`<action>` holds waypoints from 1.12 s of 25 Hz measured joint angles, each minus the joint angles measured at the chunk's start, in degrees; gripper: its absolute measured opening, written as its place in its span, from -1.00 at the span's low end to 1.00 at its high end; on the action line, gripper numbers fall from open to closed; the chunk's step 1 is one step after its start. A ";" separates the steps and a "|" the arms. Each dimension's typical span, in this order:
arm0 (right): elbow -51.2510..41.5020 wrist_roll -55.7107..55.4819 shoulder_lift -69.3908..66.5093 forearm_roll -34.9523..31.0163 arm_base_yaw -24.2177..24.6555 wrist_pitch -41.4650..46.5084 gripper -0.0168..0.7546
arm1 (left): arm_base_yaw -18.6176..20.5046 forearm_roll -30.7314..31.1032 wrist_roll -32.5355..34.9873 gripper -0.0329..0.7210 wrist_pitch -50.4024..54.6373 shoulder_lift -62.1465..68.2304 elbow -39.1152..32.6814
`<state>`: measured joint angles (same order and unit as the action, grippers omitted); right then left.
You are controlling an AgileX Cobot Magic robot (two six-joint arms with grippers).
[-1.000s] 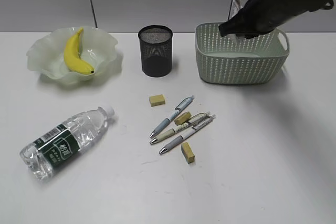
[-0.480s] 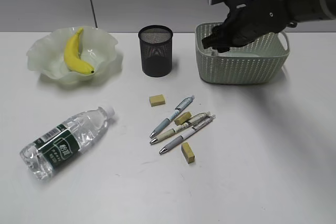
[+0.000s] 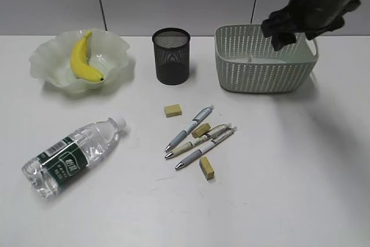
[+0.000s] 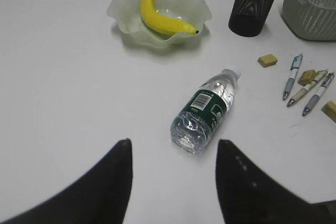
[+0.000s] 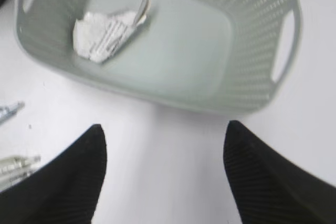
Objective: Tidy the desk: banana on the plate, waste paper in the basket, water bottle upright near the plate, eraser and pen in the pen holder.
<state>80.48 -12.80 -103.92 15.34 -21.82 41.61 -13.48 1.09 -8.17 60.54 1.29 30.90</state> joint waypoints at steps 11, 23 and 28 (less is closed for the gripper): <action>-27.75 7.05 34.28 -7.55 0.00 8.35 0.36 | 0.00 0.00 0.00 0.11 -0.11 1.38 0.00; -46.88 9.44 84.23 -11.49 0.00 23.70 0.36 | 0.00 -0.28 0.00 0.11 -0.17 2.31 0.00; -48.94 12.39 100.26 -15.34 0.00 24.13 0.36 | 0.00 -2.81 4.26 0.10 -4.92 7.67 1.07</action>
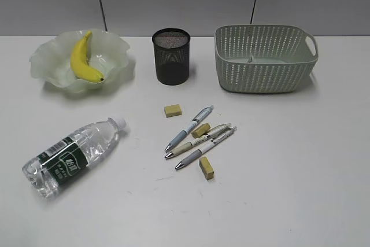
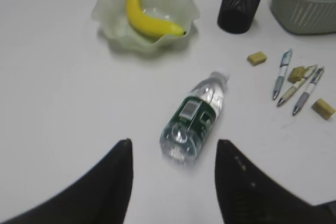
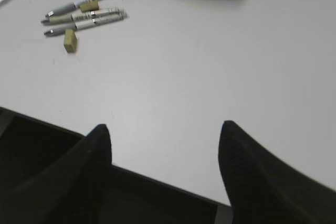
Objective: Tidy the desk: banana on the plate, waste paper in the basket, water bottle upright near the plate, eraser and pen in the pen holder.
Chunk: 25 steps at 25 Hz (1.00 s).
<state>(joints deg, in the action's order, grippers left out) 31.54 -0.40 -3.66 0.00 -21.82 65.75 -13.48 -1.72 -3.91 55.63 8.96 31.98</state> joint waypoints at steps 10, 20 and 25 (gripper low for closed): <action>-0.75 0.90 4.08 -0.32 0.00 -2.65 0.36 | 0.00 -15.99 20.11 0.08 -24.03 35.04 2.55; -2.37 1.21 4.08 -0.61 0.00 -5.98 0.36 | -4.31 -16.90 26.44 0.19 -24.01 73.46 16.16; -2.37 1.21 4.08 -0.61 0.00 -6.06 0.36 | -9.56 -10.96 26.60 0.60 -20.33 85.87 25.90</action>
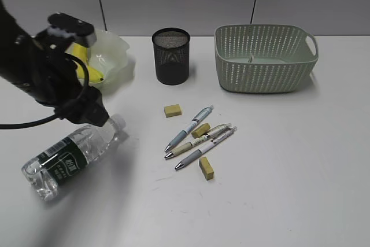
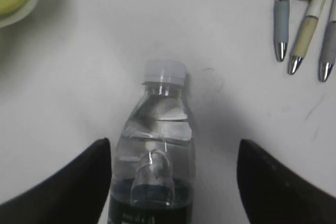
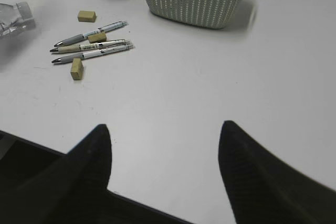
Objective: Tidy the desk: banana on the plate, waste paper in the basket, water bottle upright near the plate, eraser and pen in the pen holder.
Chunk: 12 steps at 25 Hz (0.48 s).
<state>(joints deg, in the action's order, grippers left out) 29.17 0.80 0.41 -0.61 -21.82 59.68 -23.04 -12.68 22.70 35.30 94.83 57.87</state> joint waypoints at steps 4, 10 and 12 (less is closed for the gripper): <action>0.00 0.00 0.00 0.00 0.00 -0.06 0.36 | -1.88 5.88 -4.17 0.66 5.93 8.13 7.72; 0.00 0.00 0.00 0.00 0.00 -0.06 0.36 | -2.06 12.68 -9.96 0.66 16.90 17.34 15.64; 0.00 0.00 0.00 0.00 0.00 -0.06 0.36 | -2.13 12.68 -10.17 0.66 17.93 18.92 16.27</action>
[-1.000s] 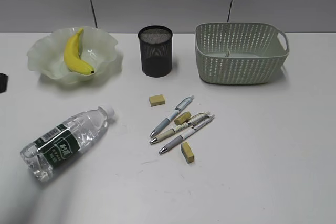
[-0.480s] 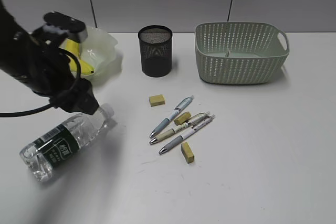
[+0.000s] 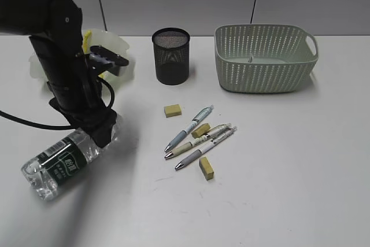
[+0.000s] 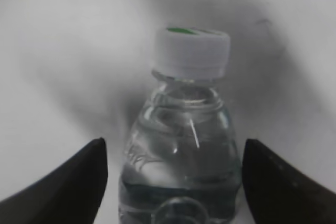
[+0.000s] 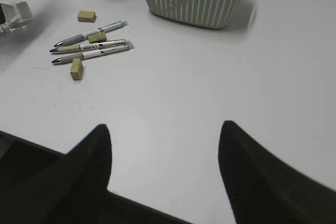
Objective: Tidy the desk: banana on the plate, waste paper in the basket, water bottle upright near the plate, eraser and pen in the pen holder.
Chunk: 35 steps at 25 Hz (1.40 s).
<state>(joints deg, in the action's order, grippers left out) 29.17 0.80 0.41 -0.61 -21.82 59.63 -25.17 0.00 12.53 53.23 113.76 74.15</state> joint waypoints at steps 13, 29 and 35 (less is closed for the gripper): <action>0.00 0.00 0.00 -0.02 0.00 0.00 0.36 | -0.13 0.55 -2.84 0.39 2.11 3.42 0.13; 0.00 0.06 0.00 -0.02 0.00 0.00 0.36 | -0.13 -8.37 -2.98 0.39 -16.81 -29.74 -17.02; 0.00 0.06 0.00 -0.02 0.00 -0.01 0.36 | -0.13 -13.24 -2.98 0.39 -49.76 -45.02 -40.49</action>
<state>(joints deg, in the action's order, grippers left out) 29.17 0.86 0.41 -0.63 -21.82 59.61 -25.30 -13.24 9.56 3.46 68.74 33.66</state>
